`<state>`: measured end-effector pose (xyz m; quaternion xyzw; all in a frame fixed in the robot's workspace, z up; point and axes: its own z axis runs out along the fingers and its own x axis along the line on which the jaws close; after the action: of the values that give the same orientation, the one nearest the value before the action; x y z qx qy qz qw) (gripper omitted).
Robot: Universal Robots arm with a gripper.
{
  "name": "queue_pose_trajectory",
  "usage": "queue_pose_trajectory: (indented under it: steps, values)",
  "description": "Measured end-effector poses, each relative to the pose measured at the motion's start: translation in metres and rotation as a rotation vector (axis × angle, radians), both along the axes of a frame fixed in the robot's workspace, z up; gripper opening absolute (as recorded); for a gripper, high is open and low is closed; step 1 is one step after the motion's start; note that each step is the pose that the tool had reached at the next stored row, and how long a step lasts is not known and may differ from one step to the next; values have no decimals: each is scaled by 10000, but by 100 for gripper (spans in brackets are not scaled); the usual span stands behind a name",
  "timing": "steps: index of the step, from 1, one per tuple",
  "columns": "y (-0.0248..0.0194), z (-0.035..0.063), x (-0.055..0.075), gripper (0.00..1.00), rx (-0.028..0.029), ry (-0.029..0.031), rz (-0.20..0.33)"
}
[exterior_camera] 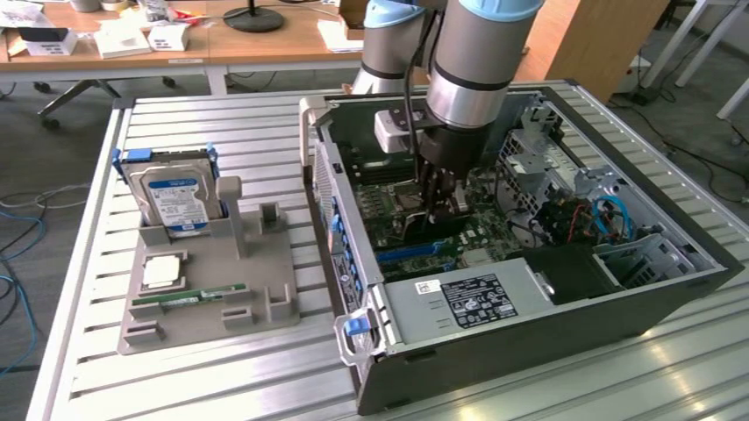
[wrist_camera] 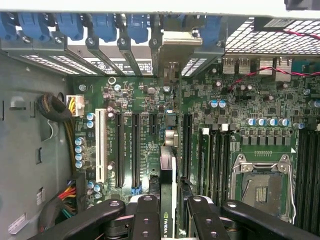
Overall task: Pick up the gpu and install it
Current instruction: 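Insert the gpu into the slot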
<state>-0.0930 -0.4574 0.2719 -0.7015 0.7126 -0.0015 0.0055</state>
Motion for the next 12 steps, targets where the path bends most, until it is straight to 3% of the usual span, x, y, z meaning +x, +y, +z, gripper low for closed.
queue_pose_trajectory:
  steps: [12]
  values:
    - [2, -72, -23, 26, -4, -50, 2]
